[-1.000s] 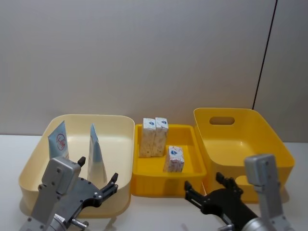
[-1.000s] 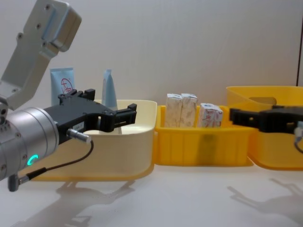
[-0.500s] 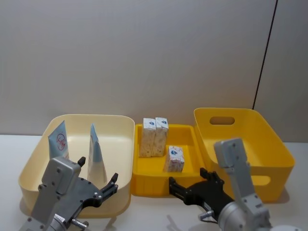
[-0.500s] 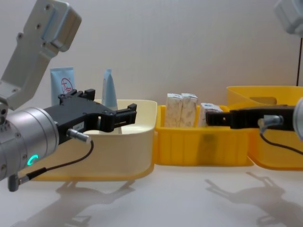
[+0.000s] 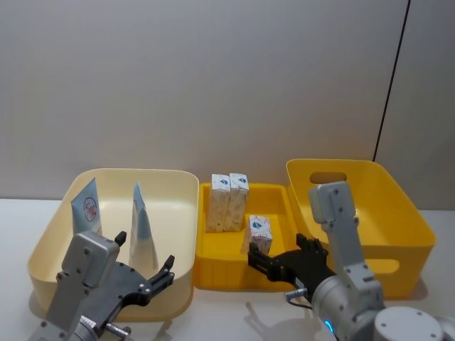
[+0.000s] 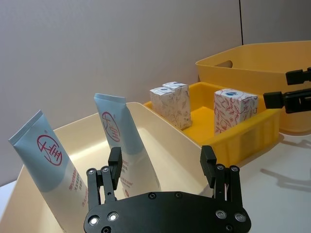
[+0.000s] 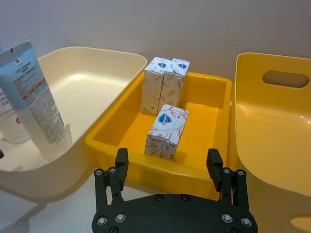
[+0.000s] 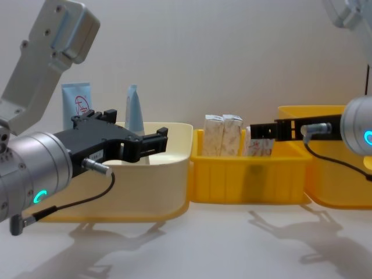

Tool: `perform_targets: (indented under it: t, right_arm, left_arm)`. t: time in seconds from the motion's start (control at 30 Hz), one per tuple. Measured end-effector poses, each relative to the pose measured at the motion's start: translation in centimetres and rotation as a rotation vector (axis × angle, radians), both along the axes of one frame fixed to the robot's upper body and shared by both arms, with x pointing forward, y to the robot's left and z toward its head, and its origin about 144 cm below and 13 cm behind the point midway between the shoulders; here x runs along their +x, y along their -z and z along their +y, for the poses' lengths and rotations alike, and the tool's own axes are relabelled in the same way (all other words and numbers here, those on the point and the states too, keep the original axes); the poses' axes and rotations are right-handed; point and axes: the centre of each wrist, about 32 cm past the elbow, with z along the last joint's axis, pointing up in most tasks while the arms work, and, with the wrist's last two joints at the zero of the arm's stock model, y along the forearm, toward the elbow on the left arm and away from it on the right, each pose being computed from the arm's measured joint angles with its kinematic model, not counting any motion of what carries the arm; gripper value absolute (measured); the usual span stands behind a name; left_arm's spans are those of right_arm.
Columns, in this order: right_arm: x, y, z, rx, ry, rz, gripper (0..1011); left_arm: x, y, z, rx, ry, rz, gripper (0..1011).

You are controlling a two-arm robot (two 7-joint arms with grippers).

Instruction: Bimanual collaborative sorting of washing and personal care products

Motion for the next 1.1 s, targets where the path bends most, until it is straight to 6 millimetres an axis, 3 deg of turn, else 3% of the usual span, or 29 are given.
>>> perform_targets:
  t: [1.1]
  right_arm:
    - [5.3, -0.9, 3.8, -0.046, 0.072, 0.105, 1001]
  left_arm:
    - [0.0, 0.0, 0.0, 0.0, 0.0, 0.0, 1003]
